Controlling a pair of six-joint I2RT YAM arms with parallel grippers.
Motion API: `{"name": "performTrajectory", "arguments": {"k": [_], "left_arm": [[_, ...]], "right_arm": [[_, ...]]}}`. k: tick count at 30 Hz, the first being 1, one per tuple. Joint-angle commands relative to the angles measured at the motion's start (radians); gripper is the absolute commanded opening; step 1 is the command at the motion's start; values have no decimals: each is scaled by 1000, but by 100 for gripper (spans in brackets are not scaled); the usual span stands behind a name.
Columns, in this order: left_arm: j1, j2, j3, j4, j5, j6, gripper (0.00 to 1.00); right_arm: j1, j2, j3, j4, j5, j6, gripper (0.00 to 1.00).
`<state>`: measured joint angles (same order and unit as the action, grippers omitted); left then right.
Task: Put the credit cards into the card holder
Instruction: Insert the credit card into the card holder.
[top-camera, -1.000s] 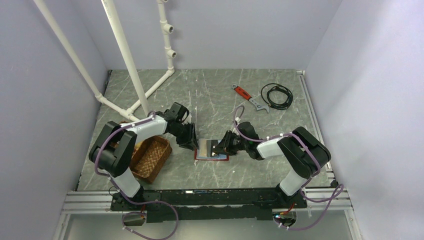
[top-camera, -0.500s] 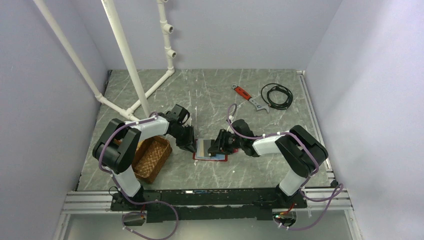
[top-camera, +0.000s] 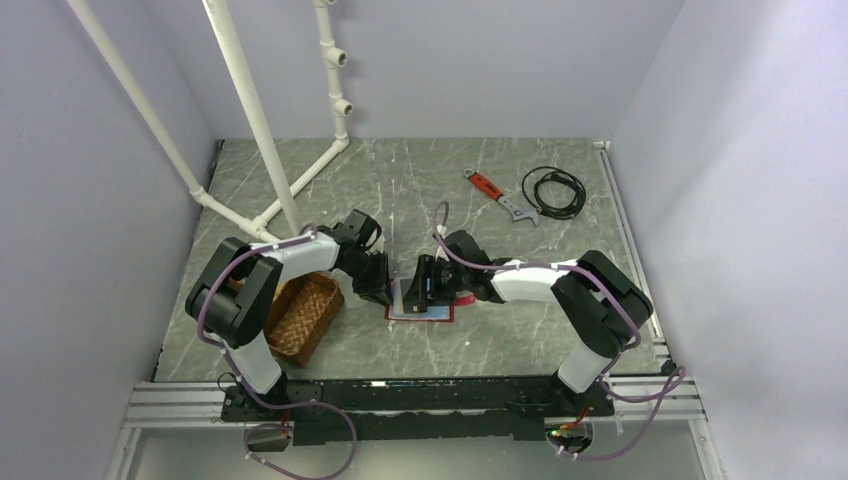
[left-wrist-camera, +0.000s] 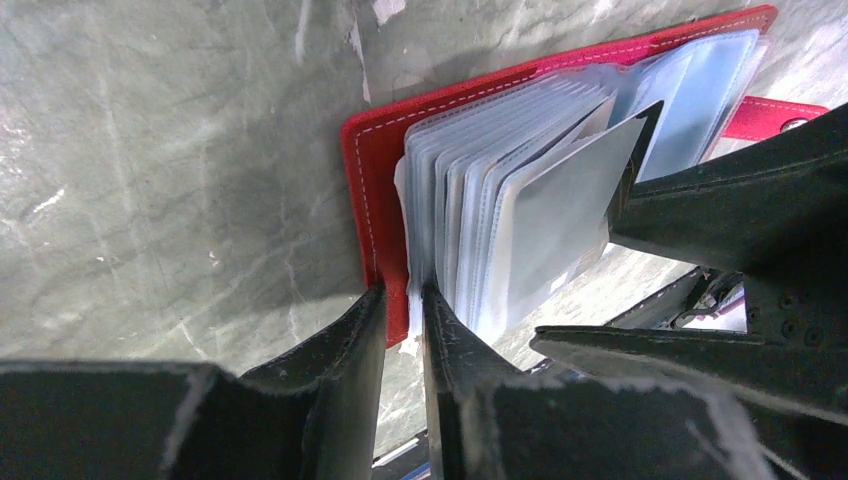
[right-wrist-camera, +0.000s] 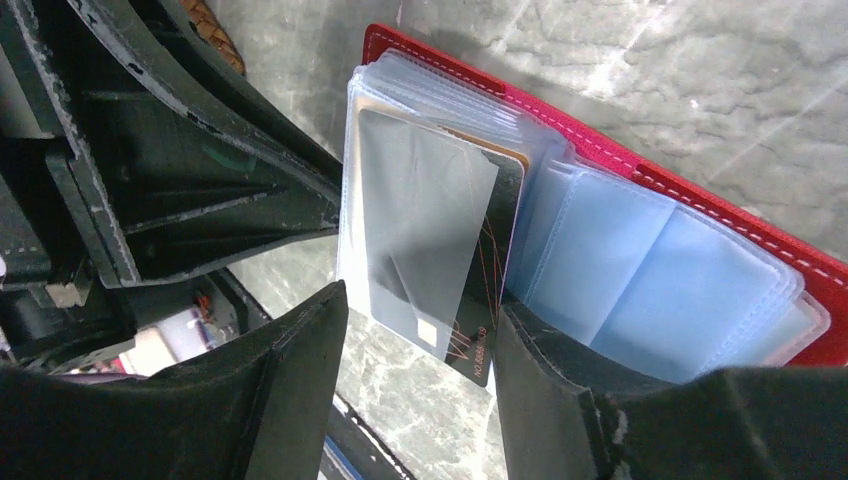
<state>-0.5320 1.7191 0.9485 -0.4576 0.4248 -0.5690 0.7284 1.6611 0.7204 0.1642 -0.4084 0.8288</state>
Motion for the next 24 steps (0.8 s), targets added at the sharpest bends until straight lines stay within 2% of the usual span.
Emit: {"name": "performTrajectory", "arguments": {"k": [1,10,16,18,24], "left_arm": [[-40,11,29,29,41,-14,25],[-40,-20,25,-45,-28,-12,32],[-13,-71,5,-81,-56,18,39],[-14,-64,8,-87,-59,23,38],[-17,-55,-8,-70,-42,16,38]], "right_arm": [[67,36,94,-74,22,-14,56],[47,15,85,-145,-1,53,58],[26,-1,92,-248,-10,-43,67],[26,-3,95,-263,-7,-62,77],[29,-21,84,-282,1,-74,77]]}}
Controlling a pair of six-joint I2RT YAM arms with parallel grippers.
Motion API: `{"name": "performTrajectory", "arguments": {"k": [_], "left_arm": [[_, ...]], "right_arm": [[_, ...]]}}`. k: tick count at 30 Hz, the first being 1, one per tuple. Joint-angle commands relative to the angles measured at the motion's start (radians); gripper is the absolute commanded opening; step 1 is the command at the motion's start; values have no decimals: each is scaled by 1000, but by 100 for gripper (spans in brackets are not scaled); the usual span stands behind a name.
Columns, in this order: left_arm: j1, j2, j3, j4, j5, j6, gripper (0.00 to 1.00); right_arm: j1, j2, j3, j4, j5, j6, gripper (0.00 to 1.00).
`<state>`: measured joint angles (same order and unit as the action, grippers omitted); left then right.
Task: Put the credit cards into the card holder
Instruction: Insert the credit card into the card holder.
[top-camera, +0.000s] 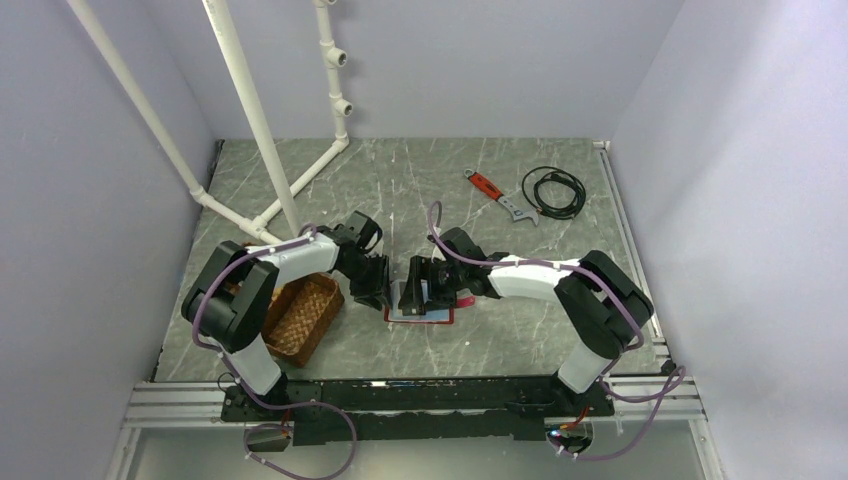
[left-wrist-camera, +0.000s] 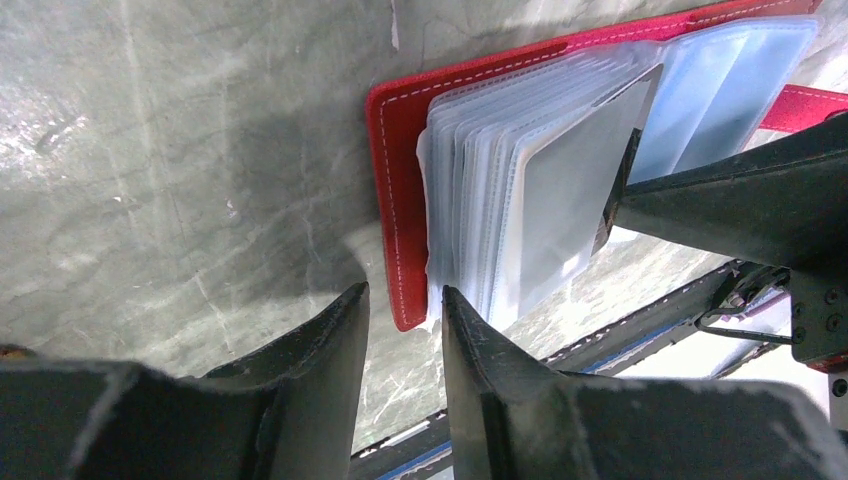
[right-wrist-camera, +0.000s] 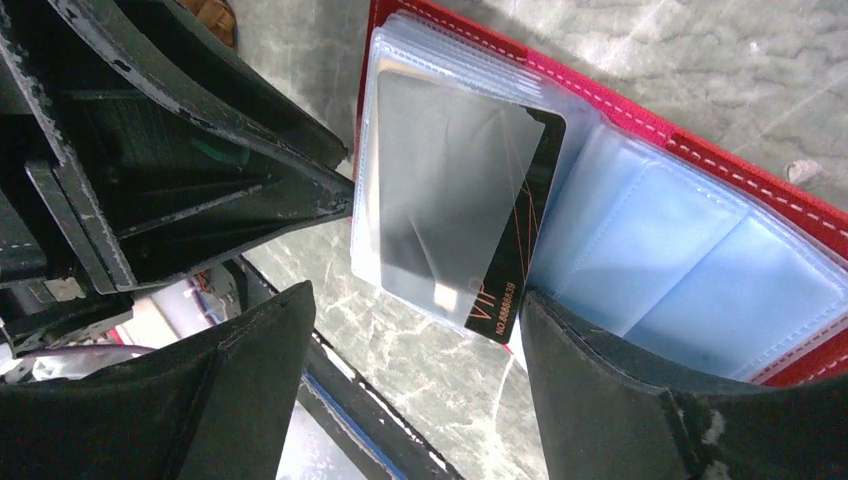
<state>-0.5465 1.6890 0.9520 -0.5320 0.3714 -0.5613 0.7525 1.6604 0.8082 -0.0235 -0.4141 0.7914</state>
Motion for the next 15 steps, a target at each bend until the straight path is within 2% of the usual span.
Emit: {"name": "performTrajectory", "arguments": {"k": [1,10,15], "left_arm": [[-8,-21,-12,8,17,6,37],[-56,5,-14,62,46,-47,34],[-58,-4,-14,46,26,-42,34]], "right_arm": [[7,-22,-2,-96,9,-37,76],[40,5,48,-40,-66,18,61],[60,-2,64,-29,-77,42,59]]}}
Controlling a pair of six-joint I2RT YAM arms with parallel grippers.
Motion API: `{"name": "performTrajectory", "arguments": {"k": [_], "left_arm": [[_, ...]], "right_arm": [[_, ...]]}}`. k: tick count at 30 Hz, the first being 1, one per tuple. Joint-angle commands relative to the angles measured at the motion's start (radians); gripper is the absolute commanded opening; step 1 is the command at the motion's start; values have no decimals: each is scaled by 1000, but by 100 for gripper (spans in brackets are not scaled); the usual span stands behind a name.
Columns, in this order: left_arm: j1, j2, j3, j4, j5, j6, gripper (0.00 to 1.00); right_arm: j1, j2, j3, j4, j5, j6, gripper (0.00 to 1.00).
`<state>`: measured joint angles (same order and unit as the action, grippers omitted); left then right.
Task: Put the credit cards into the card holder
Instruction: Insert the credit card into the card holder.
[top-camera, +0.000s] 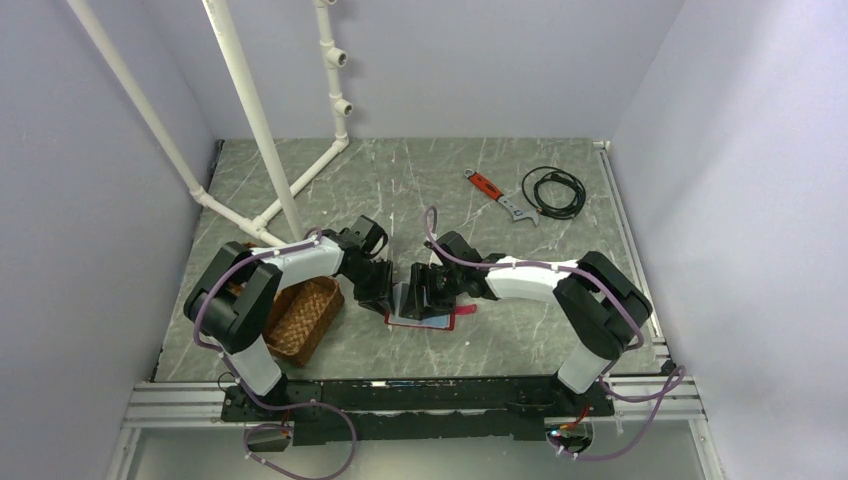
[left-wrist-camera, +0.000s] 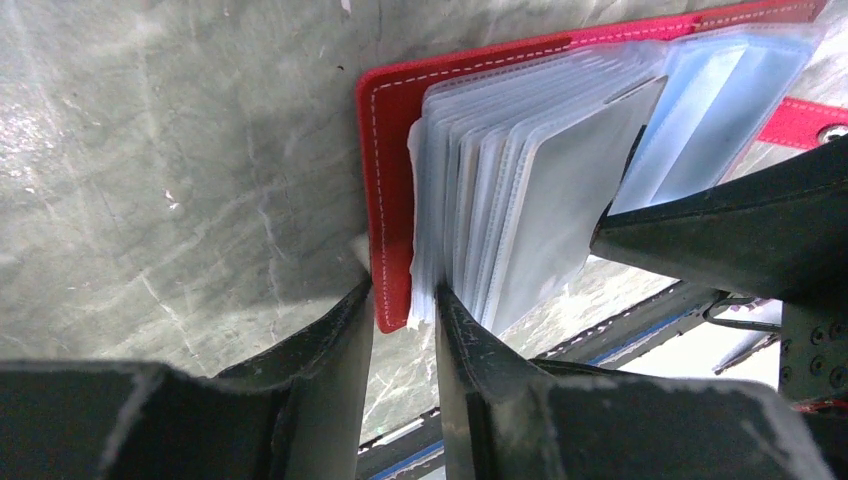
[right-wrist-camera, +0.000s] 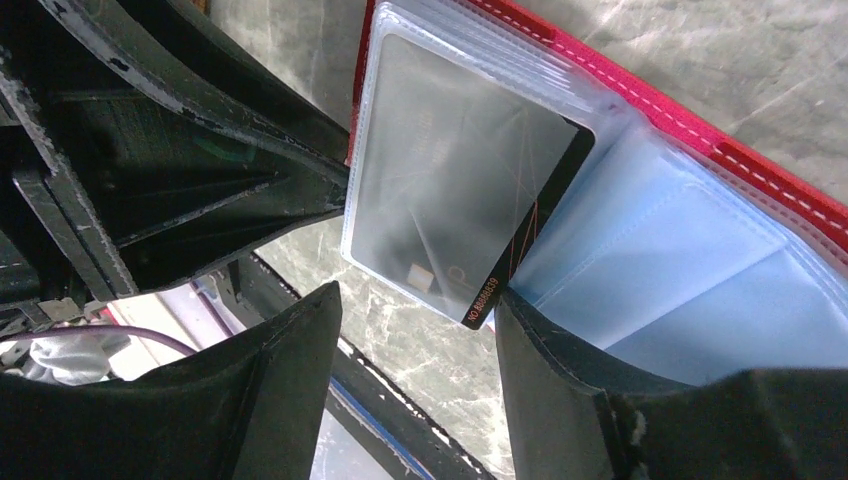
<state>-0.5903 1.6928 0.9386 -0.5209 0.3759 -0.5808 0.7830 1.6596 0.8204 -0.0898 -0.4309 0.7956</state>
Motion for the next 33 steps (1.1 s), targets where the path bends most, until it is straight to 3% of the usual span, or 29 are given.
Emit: {"name": "performTrajectory", "arguments": {"k": [1,10,20,28,33], "left_arm": [[-13,-8,-2,36,23,-21,34],[7,-35,33,-67,-58,44,41],[-11,-6,27,-20,-7,27,40],[-36,15,42,-8,-8,12,40],[-25,8,79,-83,-82,58,42]], "right_arm": [[31,-2,54,36,-60,40,59],[18,-66,26,-87,36,-50,76],[25,-39,69,-101,48,-76,76],[55,84,215,-60,5,-62,75],[52,-13,158,-135,89,-104,76]]}}
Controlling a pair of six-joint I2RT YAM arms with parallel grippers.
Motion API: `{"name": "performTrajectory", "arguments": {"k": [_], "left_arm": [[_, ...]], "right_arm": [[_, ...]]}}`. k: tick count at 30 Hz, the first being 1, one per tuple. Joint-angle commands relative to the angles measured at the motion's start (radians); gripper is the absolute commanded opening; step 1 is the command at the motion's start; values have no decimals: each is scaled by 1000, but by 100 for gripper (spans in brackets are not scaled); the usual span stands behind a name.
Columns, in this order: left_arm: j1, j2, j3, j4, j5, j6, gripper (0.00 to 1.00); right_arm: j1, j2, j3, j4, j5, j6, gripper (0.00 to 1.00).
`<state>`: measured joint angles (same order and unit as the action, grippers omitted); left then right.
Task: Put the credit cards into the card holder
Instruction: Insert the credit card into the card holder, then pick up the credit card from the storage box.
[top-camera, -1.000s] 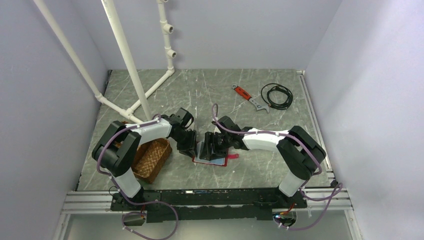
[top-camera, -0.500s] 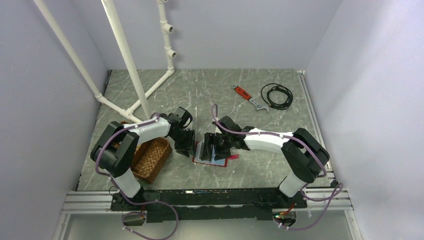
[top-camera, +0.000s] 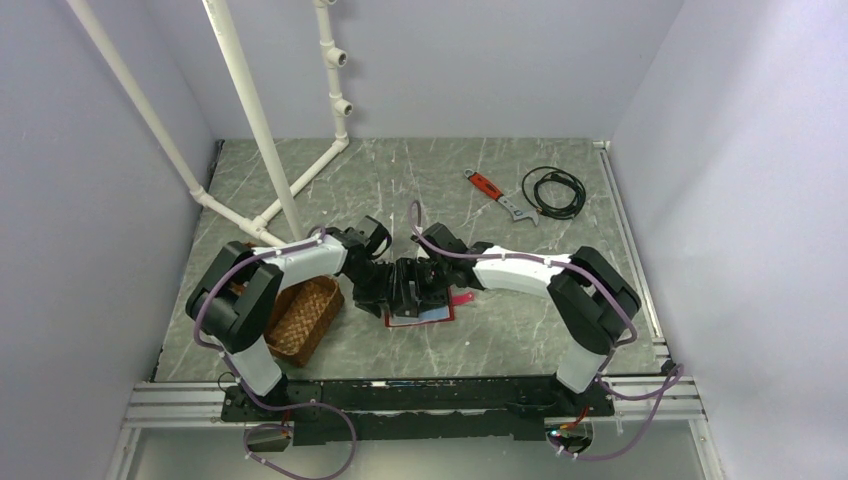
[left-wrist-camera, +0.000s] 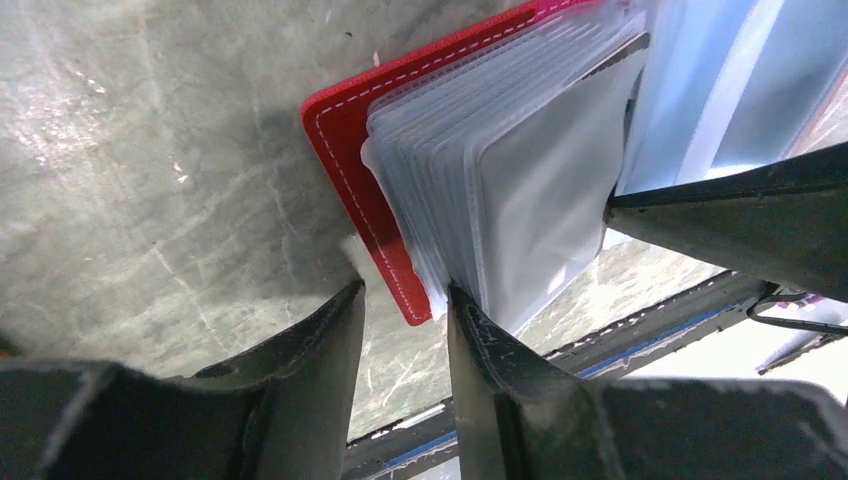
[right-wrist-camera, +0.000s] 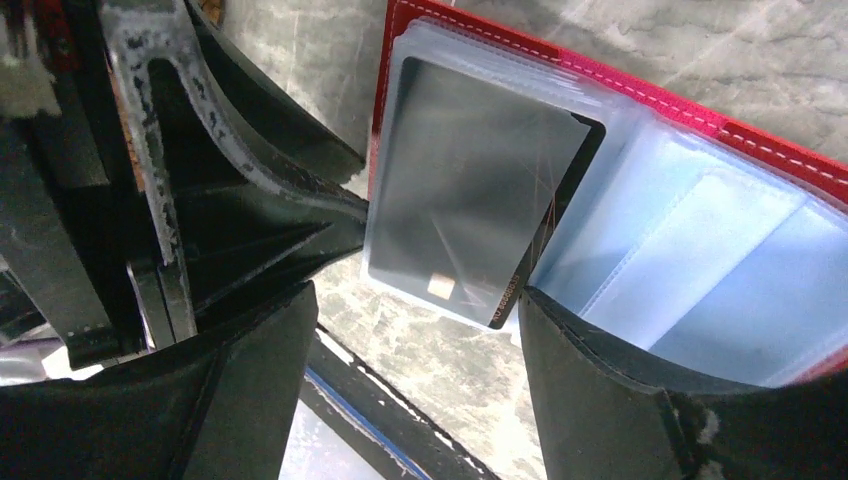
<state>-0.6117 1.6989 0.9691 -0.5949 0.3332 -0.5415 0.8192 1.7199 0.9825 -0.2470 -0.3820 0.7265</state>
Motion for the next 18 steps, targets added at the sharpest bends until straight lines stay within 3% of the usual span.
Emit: {"name": "performTrajectory", "arguments": {"k": [1,10,15,18], "left_arm": [[4,-2,50,-19,-46,28,43],[30,-110,89,-124,6,74,44],[30,-324,86,-217,192,144,44],[37,-479,98,-319,190,155,45]], "right_arm": [[14,-100,-18,6,56,-55,76],[11,-221,-30,-121,222,-243,81],[7,-246,-6,-147,292,-311,86],[-8,-239,5,-140,288,-350,87]]}}
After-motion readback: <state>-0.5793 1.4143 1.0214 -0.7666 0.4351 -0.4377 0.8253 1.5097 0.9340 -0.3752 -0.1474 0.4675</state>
